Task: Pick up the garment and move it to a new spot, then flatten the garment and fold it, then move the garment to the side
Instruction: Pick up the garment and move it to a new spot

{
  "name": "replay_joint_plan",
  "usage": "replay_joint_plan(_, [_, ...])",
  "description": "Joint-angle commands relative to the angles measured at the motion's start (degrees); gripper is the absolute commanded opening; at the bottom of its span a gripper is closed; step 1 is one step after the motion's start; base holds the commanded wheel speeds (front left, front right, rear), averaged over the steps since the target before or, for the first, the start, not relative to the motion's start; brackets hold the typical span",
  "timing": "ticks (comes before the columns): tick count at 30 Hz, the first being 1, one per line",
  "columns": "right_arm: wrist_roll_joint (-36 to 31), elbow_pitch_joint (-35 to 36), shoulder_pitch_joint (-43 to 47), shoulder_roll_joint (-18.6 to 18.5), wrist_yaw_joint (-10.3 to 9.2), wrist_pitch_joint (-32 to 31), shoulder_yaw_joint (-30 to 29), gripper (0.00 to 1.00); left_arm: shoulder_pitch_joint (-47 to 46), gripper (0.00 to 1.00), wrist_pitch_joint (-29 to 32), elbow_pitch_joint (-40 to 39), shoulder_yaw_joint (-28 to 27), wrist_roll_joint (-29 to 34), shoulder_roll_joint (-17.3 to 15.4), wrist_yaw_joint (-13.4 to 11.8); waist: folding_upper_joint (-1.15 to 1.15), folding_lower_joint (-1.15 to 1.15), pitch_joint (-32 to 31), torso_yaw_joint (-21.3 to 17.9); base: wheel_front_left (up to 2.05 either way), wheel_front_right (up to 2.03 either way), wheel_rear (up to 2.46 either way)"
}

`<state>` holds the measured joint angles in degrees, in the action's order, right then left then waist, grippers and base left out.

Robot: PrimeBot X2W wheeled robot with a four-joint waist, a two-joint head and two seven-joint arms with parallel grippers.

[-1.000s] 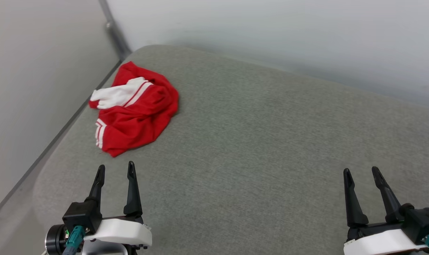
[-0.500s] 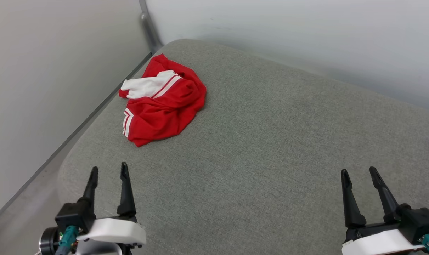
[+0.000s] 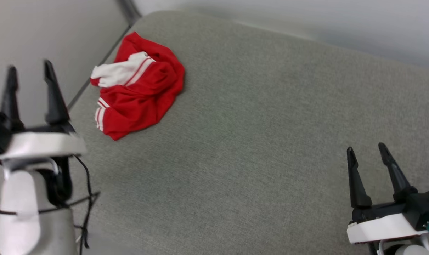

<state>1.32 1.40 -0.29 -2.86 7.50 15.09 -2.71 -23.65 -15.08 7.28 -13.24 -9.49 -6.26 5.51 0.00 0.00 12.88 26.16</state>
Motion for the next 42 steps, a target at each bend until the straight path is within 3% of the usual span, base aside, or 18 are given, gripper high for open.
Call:
replay_joint_plan(1, [-0.14,0.26,-0.76,-0.03,-0.02,0.12,-0.12,1.0,-1.11,1.0,-0.14,0.16,-0.21,0.0,-0.47,0.18,0.0,0.0,2.75,-1.78,0.0,0.0,0.0])
replay_joint_plan(7, [-2.96,2.15,-2.87,-0.03,-0.02,0.12,-1.04,1.0,-11.64,1.0,-0.14,4.2,-1.09,-1.99,-5.81,1.68,0.0,0.0,8.31,-3.58,0.0,0.0,0.0])
replay_joint_plan(14, [-4.81,4.33,-4.84,-0.03,-0.02,0.12,-2.4,1.0,-20.0,1.0,1.31,12.09,5.33,-7.21,-14.41,1.85,0.0,0.0,13.06,-4.96,0.0,0.0,0.0])
replay_joint_plan(19, [-5.58,6.03,-6.13,-0.67,-0.02,0.12,-2.84,1.0,-24.21,1.0,11.0,16.67,13.07,-15.89,-20.99,1.85,0.0,0.0,16.09,-5.84,0.0,0.0,0.0])
replay_joint_plan(27, [-5.96,7.95,-7.82,-1.73,-0.02,0.12,-3.06,1.0,-27.83,1.0,34.59,21.63,24.37,-31.84,-28.77,1.86,0.0,0.0,20.15,-7.4,0.0,0.0,0.0])
replay_joint_plan(35, [-6.24,8.4,-8.69,-2.4,-0.03,0.05,-3.2,1.0,-29.34,1.0,55.86,25.13,31.68,-43.43,-31.92,1.87,0.0,0.0,23.73,-9.1,0.0,0.0,0.0])
replay_joint_plan(39, [-6.33,8.32,-9.01,-2.53,-0.04,0.04,-3.23,1.0,-29.29,1.0,61.01,29.06,33.88,-45.17,-31.75,1.85,0.0,0.0,25.17,-9.98,0.0,0.0,0.0])
replay_joint_plan(42, [-6.33,8.13,-9.48,-2.61,-0.04,-0.07,-3.45,1.0,-28.43,1.0,62.14,31.44,36.15,-45.62,-29.74,1.79,0.0,0.0,25.96,-10.5,0.0,0.0,0.0])
